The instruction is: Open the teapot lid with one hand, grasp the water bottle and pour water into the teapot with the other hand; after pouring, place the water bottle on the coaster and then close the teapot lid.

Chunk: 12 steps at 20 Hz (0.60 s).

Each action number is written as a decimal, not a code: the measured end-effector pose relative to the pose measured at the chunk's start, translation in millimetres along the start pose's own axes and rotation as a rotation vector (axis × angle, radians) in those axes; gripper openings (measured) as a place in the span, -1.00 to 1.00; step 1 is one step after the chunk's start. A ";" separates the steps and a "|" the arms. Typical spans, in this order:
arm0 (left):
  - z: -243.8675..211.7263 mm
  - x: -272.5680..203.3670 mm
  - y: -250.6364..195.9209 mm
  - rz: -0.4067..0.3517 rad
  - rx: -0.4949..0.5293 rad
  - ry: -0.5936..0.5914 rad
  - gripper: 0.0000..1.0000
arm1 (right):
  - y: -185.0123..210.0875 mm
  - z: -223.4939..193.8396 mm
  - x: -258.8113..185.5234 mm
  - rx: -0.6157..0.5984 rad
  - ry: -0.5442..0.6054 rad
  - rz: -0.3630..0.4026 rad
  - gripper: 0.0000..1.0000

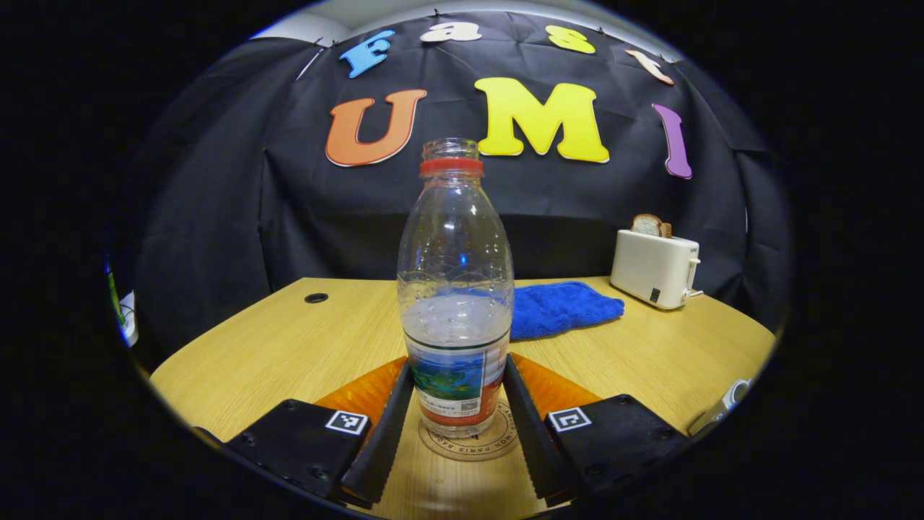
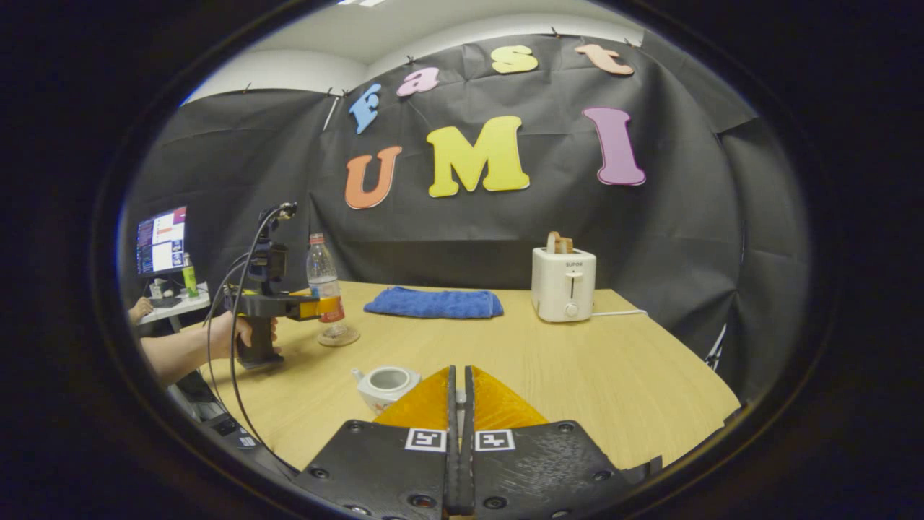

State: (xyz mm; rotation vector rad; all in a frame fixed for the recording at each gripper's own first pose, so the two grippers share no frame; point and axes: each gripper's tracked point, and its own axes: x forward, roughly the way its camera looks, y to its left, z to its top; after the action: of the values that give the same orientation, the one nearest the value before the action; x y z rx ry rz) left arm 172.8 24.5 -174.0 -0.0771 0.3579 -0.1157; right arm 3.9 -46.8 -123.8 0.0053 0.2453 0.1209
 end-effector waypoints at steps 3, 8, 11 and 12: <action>0.0 1.1 1.3 0.004 0.005 0.005 0.55 | -2.1 0.9 0.1 0.004 -0.005 -0.002 -1.00; -1.5 -1.0 -1.1 -0.003 0.010 0.028 0.60 | -1.9 1.3 -1.9 0.003 -0.009 -0.003 -1.00; -6.4 -2.8 -4.3 -0.014 -0.001 0.054 0.82 | 1.3 2.9 -3.3 -0.002 -0.013 0.000 -0.95; -8.7 -10.4 -2.8 -0.010 -0.015 0.063 0.96 | 3.2 3.7 -3.8 -0.003 -0.014 0.002 -0.95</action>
State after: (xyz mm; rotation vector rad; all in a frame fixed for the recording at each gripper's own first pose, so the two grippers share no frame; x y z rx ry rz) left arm 159.8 22.6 -178.3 -0.0899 0.4211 -0.1259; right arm 0.8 -44.0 -119.2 0.0037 0.2311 0.1236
